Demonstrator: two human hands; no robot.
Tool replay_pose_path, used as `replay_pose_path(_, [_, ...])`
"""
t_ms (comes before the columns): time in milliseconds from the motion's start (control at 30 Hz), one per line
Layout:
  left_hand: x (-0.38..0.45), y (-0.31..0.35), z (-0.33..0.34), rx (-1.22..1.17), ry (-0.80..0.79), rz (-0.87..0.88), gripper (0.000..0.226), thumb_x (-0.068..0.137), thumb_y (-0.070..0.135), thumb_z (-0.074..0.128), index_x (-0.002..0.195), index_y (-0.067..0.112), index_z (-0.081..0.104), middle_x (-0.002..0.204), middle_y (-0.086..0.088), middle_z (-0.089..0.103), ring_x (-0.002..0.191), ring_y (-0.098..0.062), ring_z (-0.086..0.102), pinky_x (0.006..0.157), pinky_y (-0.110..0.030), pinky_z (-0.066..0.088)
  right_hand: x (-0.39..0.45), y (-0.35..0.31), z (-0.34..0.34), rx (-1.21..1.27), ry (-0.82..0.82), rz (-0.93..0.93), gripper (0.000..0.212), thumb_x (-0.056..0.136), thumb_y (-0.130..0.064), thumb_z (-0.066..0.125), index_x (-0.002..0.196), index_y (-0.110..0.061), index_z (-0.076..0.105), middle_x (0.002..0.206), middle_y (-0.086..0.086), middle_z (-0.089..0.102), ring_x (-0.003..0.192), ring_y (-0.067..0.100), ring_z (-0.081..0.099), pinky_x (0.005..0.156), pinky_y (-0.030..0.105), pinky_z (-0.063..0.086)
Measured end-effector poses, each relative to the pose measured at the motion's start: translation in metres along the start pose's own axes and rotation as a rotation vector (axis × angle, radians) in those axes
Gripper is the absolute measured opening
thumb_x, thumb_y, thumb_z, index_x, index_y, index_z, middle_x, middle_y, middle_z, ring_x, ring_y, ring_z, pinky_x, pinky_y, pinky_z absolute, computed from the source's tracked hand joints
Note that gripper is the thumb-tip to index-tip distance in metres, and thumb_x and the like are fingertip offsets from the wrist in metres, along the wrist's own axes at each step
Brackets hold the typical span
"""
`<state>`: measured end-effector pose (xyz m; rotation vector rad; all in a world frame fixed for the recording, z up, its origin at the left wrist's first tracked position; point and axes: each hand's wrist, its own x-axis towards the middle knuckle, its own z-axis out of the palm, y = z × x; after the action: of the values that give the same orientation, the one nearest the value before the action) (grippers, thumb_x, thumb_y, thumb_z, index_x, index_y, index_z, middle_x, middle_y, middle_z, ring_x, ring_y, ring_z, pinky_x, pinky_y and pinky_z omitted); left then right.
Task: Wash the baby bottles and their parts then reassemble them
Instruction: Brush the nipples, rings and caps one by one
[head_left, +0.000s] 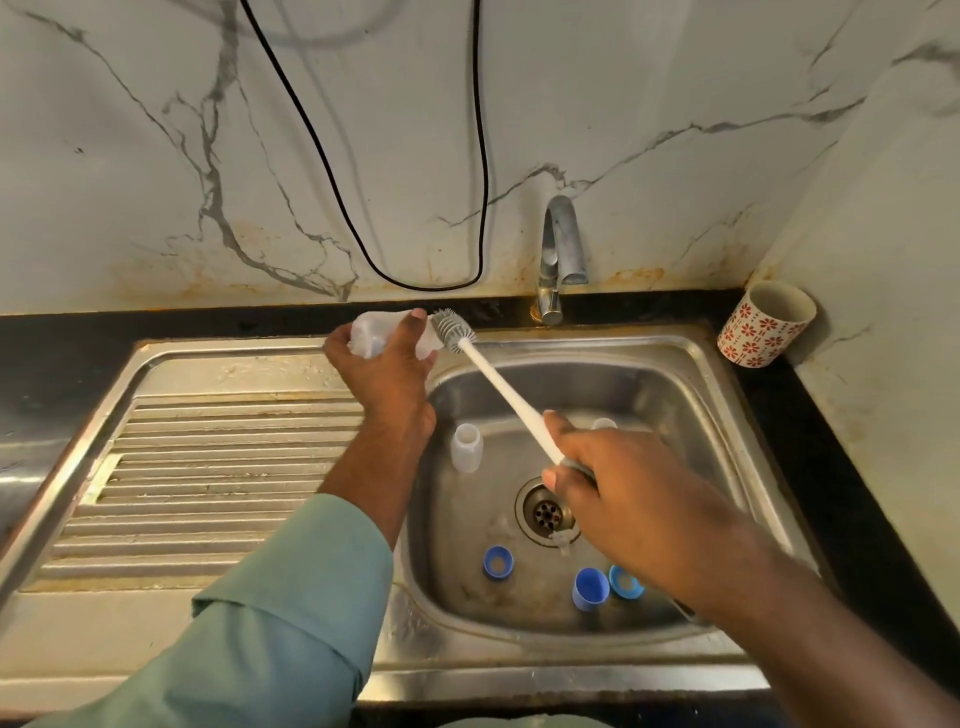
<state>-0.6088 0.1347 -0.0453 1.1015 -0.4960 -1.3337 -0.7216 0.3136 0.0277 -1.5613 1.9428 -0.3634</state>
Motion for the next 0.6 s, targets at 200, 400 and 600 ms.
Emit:
replay_pose_path(200, [0.005, -0.001, -0.002, 0.059, -0.018, -0.011, 0.061, 0.078, 0.006, 0.082, 0.116, 0.031, 0.041, 0.117, -0.004, 0.049, 0.110, -0.029, 0.058, 0.074, -0.038, 0.062, 0.005, -0.008, -0.002, -0.100, 0.003, 0.002, 0.049, 0.103, -0.031, 0.041, 0.150, -0.024, 0.030, 0.087, -0.006, 0.058, 0.074, 0.012, 0.063, 0.071, 0.033, 0.057])
replay_pose_path(400, [0.007, -0.002, -0.002, 0.084, -0.028, -0.017, 0.060, 0.077, 0.006, 0.082, 0.117, 0.027, 0.042, 0.120, -0.008, 0.050, 0.109, -0.029, 0.059, 0.070, -0.035, 0.061, 0.013, -0.015, 0.001, -0.172, -0.002, 0.024, 0.045, 0.103, -0.027, 0.042, 0.146, -0.020, 0.035, 0.102, 0.002, 0.062, 0.081, 0.016, 0.063, 0.074, 0.035, 0.057])
replay_pose_path(600, [0.012, 0.010, 0.007, -0.017, -0.054, -0.065, 0.057, 0.076, 0.001, 0.081, 0.116, 0.025, 0.048, 0.127, -0.015, 0.050, 0.109, -0.036, 0.060, 0.070, -0.040, 0.062, 0.007, -0.024, -0.001, -0.216, 0.015, -0.021, 0.049, 0.103, -0.021, 0.041, 0.149, -0.017, 0.028, 0.108, 0.004, 0.056, 0.092, 0.021, 0.062, 0.080, 0.037, 0.055])
